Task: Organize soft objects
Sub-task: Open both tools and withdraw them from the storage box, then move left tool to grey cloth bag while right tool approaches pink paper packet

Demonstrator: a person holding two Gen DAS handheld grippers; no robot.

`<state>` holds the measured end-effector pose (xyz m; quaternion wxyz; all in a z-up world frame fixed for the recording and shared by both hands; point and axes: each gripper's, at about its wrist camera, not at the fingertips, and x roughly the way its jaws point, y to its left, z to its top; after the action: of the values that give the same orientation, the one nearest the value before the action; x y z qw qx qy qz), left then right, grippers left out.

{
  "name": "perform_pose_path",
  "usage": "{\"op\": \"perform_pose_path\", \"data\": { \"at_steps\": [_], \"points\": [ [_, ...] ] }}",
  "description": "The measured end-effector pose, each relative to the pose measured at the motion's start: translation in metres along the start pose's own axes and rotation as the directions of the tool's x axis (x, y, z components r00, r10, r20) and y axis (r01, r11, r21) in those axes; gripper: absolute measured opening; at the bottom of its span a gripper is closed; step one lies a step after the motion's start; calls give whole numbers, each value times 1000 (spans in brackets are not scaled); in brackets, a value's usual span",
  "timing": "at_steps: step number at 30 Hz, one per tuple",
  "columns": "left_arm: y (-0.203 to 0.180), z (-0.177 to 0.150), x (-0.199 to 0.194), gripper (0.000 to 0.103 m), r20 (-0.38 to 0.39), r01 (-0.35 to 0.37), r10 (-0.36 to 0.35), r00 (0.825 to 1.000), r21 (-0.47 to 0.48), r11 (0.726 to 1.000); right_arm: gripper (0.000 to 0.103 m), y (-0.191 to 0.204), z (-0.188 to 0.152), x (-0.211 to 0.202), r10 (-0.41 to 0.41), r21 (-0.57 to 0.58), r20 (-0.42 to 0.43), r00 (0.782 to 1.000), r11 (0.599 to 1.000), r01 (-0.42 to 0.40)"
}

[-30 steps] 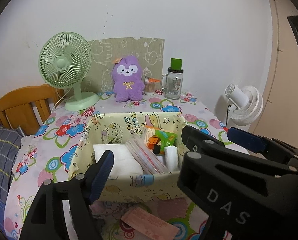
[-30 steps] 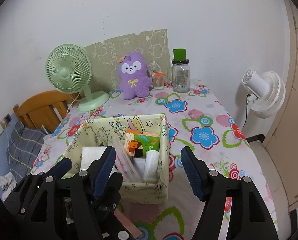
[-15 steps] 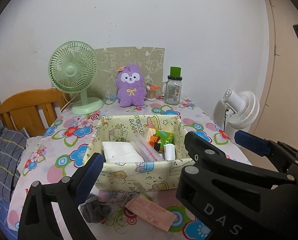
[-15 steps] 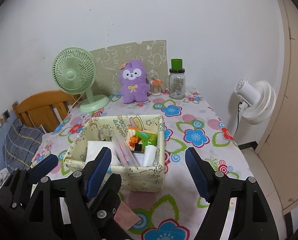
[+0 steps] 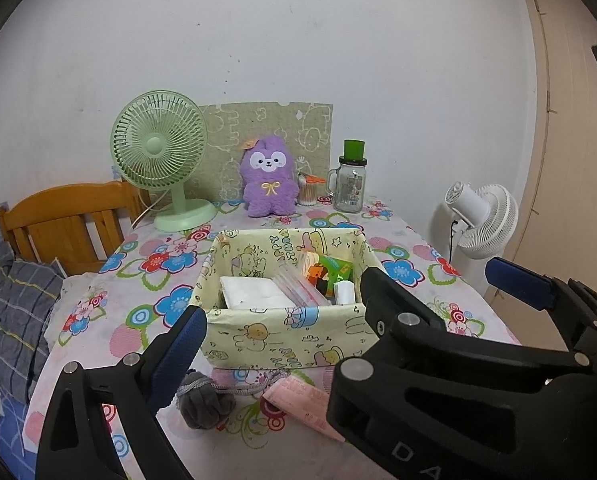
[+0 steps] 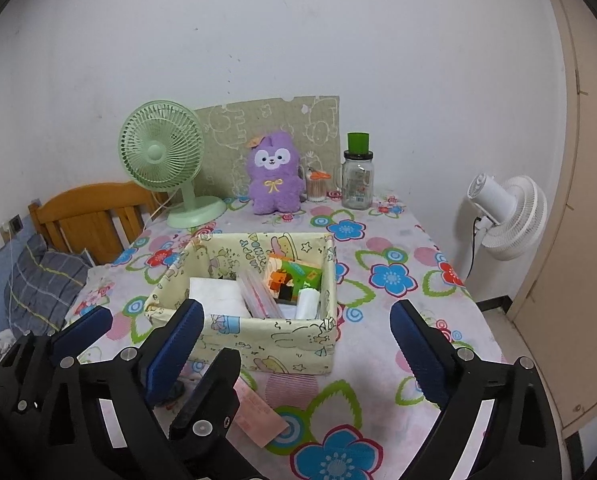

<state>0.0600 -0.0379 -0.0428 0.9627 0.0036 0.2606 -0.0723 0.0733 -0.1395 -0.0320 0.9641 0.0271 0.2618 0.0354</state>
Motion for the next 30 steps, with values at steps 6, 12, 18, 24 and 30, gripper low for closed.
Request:
{"op": "perform_pose_path", "data": {
  "at_steps": [6, 12, 18, 24, 30],
  "points": [
    [4, -6, -4, 98, -2, -4, 4, 1000, 2, 1000, 97, 4, -7, -5, 2, -2, 15, 1000, 1000, -1],
    [5, -13, -10, 98, 1, -11, 11, 1000, 11, 1000, 97, 8, -14, -11, -13, -13, 48, 999, 1000, 14],
    [11, -22, -11, 98, -2, -22, 22, 1000, 7, 1000, 97, 15, -21, -11, 4, -21, 46, 999, 1000, -3],
    [19, -31, -6, 98, -18, -24, 24, 1000, -1, 1000, 97, 21, -29, -4, 23, -26, 19, 1000, 999, -23],
    [26, -40, 2, 98, -32, -20, 20, 999, -3, 1000, 97, 27, -38, 7, 35, -36, -1, 999, 999, -35]
  ]
}}
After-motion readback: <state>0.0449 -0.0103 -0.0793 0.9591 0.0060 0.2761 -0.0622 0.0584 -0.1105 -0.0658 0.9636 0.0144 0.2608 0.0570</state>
